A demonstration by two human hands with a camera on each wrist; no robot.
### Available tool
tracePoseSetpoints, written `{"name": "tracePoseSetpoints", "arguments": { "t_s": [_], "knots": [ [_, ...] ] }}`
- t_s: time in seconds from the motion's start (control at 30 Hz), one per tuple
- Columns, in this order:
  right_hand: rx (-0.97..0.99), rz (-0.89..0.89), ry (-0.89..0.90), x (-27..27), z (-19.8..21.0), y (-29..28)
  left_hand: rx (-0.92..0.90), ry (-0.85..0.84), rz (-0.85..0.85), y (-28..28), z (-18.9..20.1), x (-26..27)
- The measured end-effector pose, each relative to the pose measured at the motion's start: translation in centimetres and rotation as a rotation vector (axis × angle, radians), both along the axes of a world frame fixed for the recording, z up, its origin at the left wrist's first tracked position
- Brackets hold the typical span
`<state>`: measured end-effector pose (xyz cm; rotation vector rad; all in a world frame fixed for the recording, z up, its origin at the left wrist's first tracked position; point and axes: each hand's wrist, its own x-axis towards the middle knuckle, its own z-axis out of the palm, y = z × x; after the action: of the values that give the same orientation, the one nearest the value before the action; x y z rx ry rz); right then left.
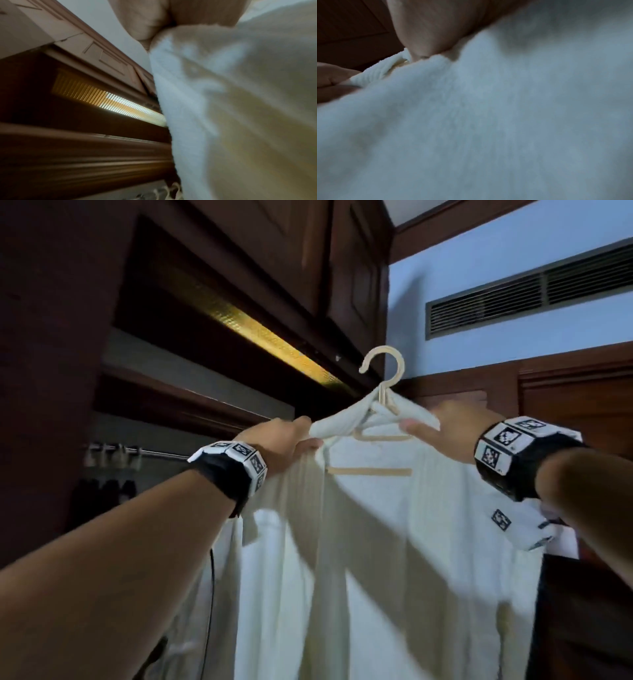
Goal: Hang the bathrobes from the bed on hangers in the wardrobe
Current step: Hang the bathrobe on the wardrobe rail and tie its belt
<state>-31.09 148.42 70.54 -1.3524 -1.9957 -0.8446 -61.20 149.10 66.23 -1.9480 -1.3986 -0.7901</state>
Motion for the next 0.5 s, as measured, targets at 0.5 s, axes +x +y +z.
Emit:
{"name": "tracePoseSetpoints", "arguments": {
  "t_s": [0.5],
  "knots": [
    [-0.174, 0.301, -0.107, -27.2, -5.9, 37.7, -0.401, -0.153, 0.578, 25.7, -8.7, -21.0]
  ]
}}
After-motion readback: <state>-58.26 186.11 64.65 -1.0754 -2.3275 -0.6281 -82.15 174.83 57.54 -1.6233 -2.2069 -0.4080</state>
